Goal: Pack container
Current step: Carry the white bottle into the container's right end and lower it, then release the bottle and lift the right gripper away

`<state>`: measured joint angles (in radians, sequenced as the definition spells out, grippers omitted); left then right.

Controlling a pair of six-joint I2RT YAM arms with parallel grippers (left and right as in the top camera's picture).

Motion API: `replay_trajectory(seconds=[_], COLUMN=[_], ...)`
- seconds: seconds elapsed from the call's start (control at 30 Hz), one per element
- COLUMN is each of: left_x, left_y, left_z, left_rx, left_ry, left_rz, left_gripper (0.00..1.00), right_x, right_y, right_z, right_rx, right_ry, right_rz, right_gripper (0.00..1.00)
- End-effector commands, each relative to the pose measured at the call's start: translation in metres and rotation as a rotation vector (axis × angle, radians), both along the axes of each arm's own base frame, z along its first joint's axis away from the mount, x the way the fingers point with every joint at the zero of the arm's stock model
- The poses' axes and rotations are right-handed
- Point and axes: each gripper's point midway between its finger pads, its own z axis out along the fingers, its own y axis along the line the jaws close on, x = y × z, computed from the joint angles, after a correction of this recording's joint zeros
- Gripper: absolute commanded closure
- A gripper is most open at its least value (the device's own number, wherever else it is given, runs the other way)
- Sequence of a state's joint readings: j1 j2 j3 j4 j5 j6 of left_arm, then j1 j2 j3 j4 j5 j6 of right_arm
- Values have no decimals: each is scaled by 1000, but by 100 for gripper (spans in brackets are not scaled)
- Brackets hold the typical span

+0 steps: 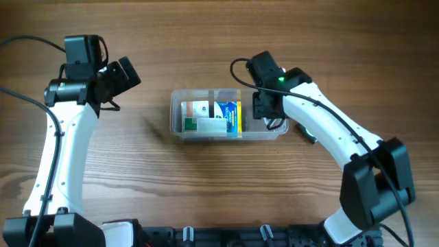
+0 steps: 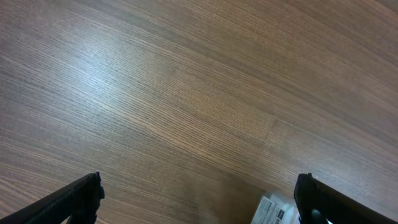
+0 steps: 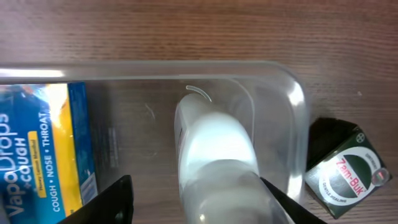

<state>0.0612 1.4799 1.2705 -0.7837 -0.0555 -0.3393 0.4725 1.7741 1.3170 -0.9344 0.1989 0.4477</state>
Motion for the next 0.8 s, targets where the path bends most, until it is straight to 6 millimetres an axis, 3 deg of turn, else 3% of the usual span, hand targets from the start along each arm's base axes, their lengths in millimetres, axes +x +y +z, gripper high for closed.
replay_trajectory(seconds=[0.0, 0.17, 0.33, 0.57, 0.67, 0.77], left_x=[-1, -1, -1, -1, -1, -1], left_y=[3, 3, 3, 3, 3, 3], left_z=[4, 4, 4, 4, 4, 4], left_rx=[-1, -1, -1, -1, -1, -1], left_ry=[-14, -14, -14, -14, -14, -15], left_rz=[18, 18, 18, 18, 18, 18], left_gripper=[0, 0, 0, 0, 0, 0], right_x=[14, 19, 16, 1, -8, -12], right_y=[6, 6, -14, -65, -85, -88], right_z=[43, 73, 86, 79, 75, 73], right_rx=[51, 82, 48, 48, 25, 23], right_ry=[-123, -219, -248, -141, -91, -72], right_rz=[25, 20, -42, -219, -263, -264], right_gripper=[39, 32, 26, 27, 36, 38])
